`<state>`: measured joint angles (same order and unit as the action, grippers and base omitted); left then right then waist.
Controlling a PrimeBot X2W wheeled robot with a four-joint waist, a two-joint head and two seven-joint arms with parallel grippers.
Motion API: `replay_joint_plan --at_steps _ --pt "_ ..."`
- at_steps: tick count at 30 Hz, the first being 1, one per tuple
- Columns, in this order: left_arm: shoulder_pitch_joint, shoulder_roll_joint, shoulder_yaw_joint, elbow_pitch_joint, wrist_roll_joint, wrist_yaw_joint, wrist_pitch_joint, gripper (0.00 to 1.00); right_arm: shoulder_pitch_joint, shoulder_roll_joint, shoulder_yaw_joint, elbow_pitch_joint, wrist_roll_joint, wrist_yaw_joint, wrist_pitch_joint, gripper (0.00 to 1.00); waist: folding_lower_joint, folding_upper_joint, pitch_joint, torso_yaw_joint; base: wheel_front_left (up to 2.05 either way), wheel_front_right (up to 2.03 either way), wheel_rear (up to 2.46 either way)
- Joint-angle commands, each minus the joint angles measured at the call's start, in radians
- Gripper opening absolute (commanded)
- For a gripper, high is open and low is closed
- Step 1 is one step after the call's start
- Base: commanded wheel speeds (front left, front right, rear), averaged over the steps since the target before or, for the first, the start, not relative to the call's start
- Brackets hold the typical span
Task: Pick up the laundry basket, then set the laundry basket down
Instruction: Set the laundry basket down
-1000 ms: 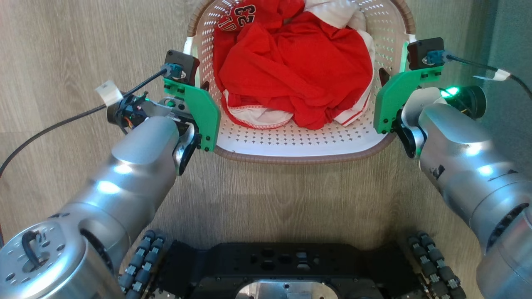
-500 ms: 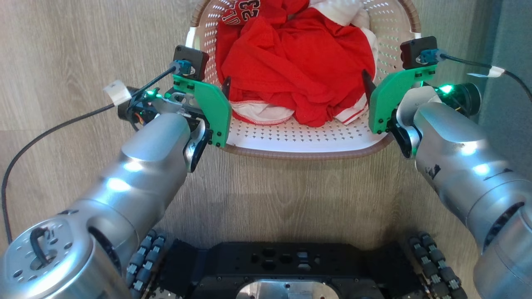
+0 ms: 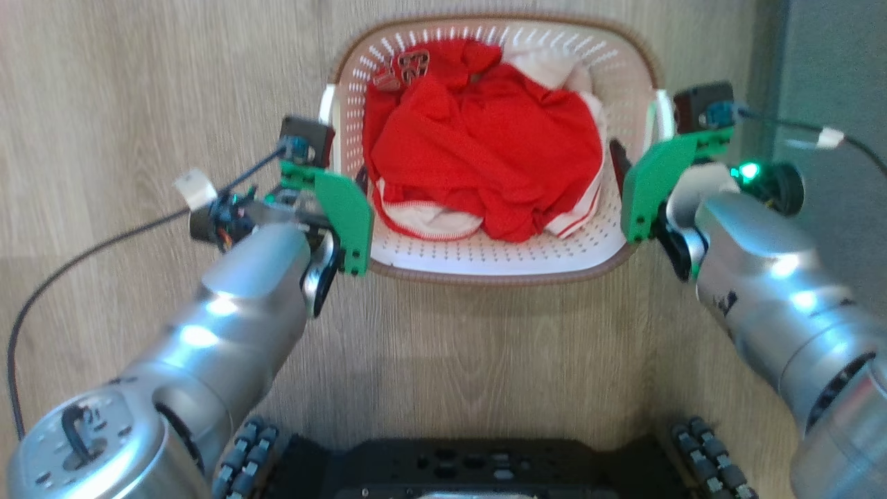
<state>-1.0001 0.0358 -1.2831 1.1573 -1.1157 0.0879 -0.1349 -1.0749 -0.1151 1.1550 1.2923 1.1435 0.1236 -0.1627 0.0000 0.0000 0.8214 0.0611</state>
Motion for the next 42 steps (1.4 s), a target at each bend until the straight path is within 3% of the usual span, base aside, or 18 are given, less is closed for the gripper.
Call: replay_joint_plan --at_steps 1,10,19,22,26,27,30,36,42 --pt "0.022 0.014 0.005 0.004 -0.008 0.007 -0.01 1.0 0.076 0.007 -0.003 -0.002 -0.004 0.007 0.0 1.0 0.0 0.0 -0.049 -0.007 0.0 0.0 0.0" --pt "0.118 0.014 0.004 0.049 0.003 0.011 -0.057 1.0 0.158 0.043 -0.027 -0.002 -0.005 0.007 0.002 1.0 0.0 0.0 -0.25 -0.025 0.0 0.0 0.0" --pt "0.132 0.015 0.057 0.031 0.007 0.015 -0.125 1.0 0.181 0.052 -0.076 -0.004 0.001 0.007 -0.092 1.0 0.0 0.0 -0.413 -0.021 0.0 0.0 0.0" --pt "0.113 0.041 0.154 -0.064 0.081 0.053 -0.126 1.0 0.16 0.021 -0.135 -0.055 -0.018 0.007 -0.098 1.0 0.0 0.0 -0.452 -0.014 0.0 0.0 0.0" --pt "0.187 0.092 0.331 -0.252 0.244 0.108 -0.127 1.0 0.181 -0.045 -0.302 -0.201 -0.134 0.007 -0.099 1.0 0.0 0.0 -0.505 -0.009 0.0 0.0 0.0" --pt "0.187 0.092 0.331 -0.252 0.244 0.108 -0.127 1.0 0.181 -0.045 -0.302 -0.201 -0.134 0.007 -0.099 1.0 0.0 0.0 -0.505 -0.009 0.0 0.0 0.0" --pt "0.283 0.116 0.48 -0.412 0.382 0.131 -0.127 1.0 0.26 -0.073 -0.477 -0.343 -0.27 0.007 -0.099 1.0 0.0 0.0 -0.541 -0.005 0.0 0.0 0.0" --pt "0.498 0.101 0.751 -0.704 0.634 0.111 -0.127 1.0 0.494 -0.049 -0.791 -0.654 -0.616 0.007 -0.099 1.0 0.0 0.0 -0.608 0.002 0.0 0.0 0.0" --pt "0.67 0.055 0.938 -0.903 0.803 0.047 -0.127 1.0 0.688 0.027 -0.945 -0.938 -0.787 0.007 -0.099 1.0 0.0 0.0 -0.66 -0.001 0.0 0.0 0.0"
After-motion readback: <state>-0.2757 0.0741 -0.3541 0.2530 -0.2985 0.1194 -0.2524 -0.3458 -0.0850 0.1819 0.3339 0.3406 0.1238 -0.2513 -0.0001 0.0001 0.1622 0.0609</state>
